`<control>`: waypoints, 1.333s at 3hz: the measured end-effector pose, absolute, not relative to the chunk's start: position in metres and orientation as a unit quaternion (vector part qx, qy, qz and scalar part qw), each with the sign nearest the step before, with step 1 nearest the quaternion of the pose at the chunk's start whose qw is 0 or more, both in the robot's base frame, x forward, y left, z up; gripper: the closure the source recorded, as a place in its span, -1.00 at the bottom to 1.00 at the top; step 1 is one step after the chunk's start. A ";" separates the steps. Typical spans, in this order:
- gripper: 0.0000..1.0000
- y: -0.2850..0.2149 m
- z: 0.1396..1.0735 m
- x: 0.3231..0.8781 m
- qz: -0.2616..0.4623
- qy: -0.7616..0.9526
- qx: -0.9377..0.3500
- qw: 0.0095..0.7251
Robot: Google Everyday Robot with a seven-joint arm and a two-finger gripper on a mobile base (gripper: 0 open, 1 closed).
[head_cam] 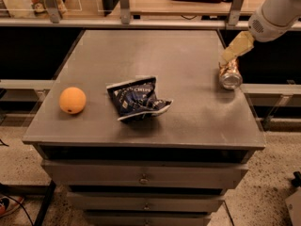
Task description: Place orange can upright
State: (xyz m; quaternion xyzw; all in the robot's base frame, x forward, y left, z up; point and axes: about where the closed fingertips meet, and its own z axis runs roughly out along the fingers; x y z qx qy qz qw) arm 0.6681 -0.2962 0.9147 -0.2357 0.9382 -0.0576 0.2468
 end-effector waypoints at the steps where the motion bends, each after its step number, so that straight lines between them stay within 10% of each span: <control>1: -1.00 -0.312 0.895 0.689 -0.074 0.953 -0.153 0.251; 4: -1.00 -0.324 0.850 0.720 -0.097 0.972 -0.004 0.214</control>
Offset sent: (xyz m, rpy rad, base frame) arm 0.0516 -0.0345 -0.0501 0.0706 -0.0613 -0.5344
